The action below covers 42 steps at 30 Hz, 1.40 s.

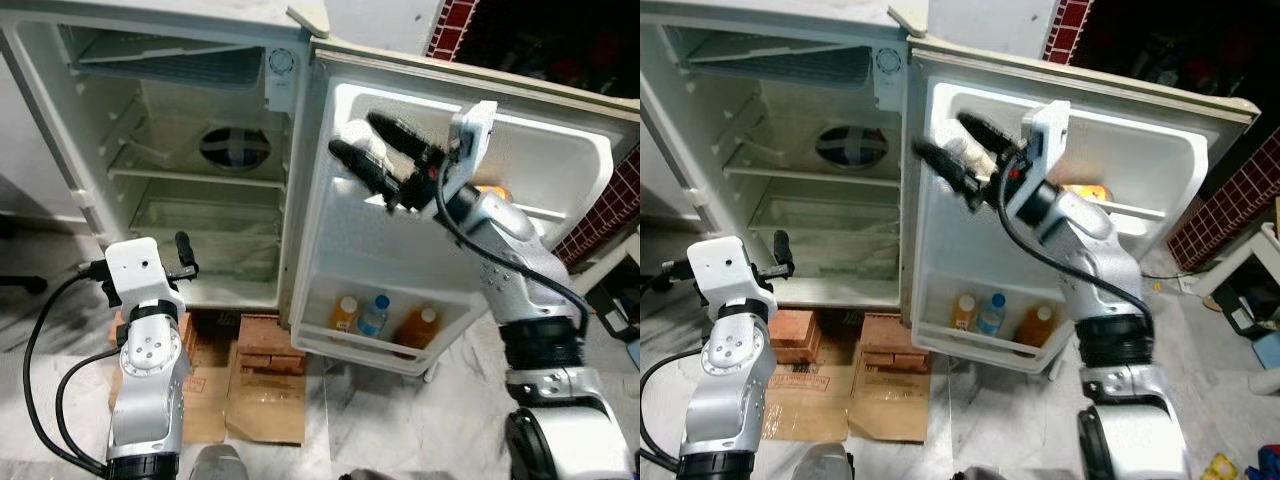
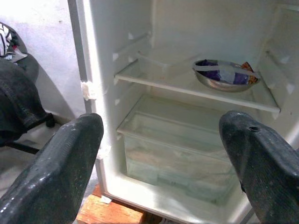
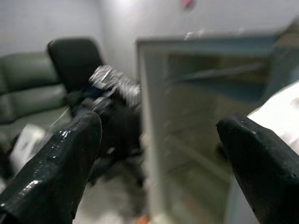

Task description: Restocking fridge

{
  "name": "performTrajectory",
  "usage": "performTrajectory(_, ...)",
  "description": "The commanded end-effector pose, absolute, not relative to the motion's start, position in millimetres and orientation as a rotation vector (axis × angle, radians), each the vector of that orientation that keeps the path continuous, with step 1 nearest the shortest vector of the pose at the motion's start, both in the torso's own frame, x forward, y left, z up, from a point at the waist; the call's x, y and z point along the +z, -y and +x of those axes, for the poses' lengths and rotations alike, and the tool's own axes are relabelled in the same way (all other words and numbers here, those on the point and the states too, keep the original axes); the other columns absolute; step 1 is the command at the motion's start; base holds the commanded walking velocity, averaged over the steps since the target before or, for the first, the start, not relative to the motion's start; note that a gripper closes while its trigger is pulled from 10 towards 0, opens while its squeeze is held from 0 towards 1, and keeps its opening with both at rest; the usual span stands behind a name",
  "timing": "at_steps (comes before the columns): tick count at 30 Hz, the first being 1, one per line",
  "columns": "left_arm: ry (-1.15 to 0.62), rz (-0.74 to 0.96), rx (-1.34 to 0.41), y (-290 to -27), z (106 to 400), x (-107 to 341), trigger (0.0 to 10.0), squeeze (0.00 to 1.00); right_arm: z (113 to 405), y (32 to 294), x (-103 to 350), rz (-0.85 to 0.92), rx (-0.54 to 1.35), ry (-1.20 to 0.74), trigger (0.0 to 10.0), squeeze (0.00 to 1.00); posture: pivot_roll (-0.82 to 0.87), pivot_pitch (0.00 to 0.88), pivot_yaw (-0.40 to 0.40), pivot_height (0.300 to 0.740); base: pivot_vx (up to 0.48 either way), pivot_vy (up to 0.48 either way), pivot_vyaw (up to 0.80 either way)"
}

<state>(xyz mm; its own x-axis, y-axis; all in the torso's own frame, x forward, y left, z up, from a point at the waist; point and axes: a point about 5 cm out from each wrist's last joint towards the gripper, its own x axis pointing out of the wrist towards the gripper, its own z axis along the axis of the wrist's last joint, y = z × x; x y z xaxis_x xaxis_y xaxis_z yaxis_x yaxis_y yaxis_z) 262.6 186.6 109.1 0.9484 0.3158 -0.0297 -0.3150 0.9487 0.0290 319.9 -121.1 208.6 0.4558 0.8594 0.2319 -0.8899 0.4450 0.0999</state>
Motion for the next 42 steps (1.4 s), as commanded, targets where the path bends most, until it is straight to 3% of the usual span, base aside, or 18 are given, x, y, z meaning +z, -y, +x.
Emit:
performTrajectory(1, -0.027, 0.021, 0.307, -184, 263, 110, 10.0, 0.0, 314, 122, 208, 0.204, 1.159, 0.141, 10.0, 0.0, 0.14, 0.0, -0.096, 0.74, 0.0, 0.0, 0.0)
performTrajectory(6, -0.026, 0.022, 0.304, -184, 263, 110, 10.0, 0.0, 308, 125, 196, 0.2, 1.194, 0.062, 10.0, 0.0, 0.15, 0.0, -0.096, 0.74, 0.0, 0.0, 0.0)
performTrajectory(10, -0.03, 0.022, 0.3, -183, 263, 109, 10.0, 0.0, 302, 117, 172, 0.053, 1.23, -0.028, 10.0, 0.0, 0.14, 0.0, -0.093, 0.74, 0.0, 0.0, 0.0)
performTrajectory(22, -0.03, 0.023, 0.295, -181, 264, 110, 10.0, 0.0, 334, 85, 166, -0.017, 0.896, 0.041, 10.0, 0.0, 0.15, 0.0, -0.093, 0.74, 0.0, 0.0, 0.0)
performTrajectory(38, -0.03, 0.021, 0.294, -181, 266, 109, 10.0, 0.0, 362, 124, 189, -0.072, 0.648, 0.192, 10.0, 0.0, 0.14, 0.0, -0.093, 0.74, 0.0, 0.0, 0.0)
performTrajectory(42, -0.029, 0.022, 0.29, -181, 267, 109, 10.0, 0.0, 363, 123, 193, -0.066, 0.647, 0.211, 10.0, 0.0, 0.14, 0.0, -0.091, 0.74, 0.0, 0.0, 0.0)
